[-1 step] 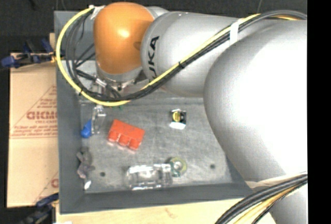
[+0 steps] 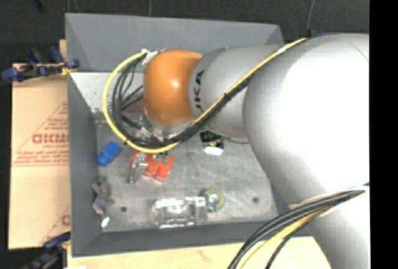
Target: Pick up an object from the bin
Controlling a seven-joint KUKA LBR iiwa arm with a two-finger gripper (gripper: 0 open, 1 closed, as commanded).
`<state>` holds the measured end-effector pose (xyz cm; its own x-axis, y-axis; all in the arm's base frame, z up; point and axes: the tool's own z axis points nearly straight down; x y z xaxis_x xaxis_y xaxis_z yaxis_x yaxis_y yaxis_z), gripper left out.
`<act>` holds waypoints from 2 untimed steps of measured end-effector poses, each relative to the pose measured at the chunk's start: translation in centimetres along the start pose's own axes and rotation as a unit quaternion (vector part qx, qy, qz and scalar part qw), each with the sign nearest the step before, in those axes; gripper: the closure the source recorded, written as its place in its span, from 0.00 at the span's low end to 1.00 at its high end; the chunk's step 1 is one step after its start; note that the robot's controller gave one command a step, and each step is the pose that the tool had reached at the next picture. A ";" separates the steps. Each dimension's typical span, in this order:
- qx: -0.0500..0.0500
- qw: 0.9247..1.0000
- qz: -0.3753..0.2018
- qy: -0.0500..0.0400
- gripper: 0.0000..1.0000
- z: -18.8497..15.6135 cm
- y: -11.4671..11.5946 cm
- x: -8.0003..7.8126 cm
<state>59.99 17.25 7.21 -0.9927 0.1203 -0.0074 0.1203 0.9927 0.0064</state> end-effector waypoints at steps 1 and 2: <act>-0.002 1.000 0.001 -0.006 1.00 -0.5 0.2 -0.3; 0.001 1.000 0.004 0.001 1.00 -3.1 0.5 0.2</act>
Offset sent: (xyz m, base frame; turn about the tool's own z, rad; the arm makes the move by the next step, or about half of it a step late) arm 0.0000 0.0000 0.0000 0.0000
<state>59.82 17.79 10.28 -0.9916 0.1289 -0.0054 0.1289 0.9917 0.0044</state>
